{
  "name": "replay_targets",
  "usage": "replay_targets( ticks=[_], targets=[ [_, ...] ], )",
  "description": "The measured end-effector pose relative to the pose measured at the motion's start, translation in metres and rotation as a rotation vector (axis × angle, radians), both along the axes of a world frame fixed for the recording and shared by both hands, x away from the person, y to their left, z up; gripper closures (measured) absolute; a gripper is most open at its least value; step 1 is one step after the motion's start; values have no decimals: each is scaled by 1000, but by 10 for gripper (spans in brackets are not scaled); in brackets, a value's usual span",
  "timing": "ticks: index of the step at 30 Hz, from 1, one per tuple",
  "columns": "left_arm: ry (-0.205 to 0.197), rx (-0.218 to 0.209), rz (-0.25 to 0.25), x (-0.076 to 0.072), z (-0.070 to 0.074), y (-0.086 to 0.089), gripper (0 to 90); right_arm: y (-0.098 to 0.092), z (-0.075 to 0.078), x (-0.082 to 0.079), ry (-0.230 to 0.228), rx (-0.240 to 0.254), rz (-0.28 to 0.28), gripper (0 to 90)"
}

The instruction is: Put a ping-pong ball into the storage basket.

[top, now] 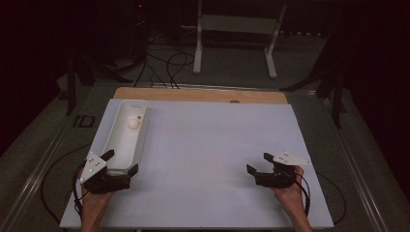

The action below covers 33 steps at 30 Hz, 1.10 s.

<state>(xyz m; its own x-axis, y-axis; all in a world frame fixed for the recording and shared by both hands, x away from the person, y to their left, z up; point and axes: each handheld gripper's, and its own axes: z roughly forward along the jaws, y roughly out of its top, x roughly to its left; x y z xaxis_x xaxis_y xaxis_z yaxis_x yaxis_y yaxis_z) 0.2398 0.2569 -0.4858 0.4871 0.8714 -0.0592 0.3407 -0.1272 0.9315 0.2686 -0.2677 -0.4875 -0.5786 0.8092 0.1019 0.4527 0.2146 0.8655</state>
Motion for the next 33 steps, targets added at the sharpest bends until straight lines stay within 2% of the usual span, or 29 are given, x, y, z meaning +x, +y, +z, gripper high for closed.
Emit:
replay_targets(
  ticks=[4,13,23,33],
  targets=[
    [2,-3,5,1,0,0,5,-7,0,-7,-53,8,-16,136],
    [-4,4,3,0,0,0,5,-14,-6,-20,-121,26,-46,126],
    [-1,25,-5,-1,-1,-4,5,-18,-6,-28,-162,50,-63,121],
    [0,31,-5,-1,-1,-5,5,-20,-7,-29,-163,62,-66,116]
  ],
)
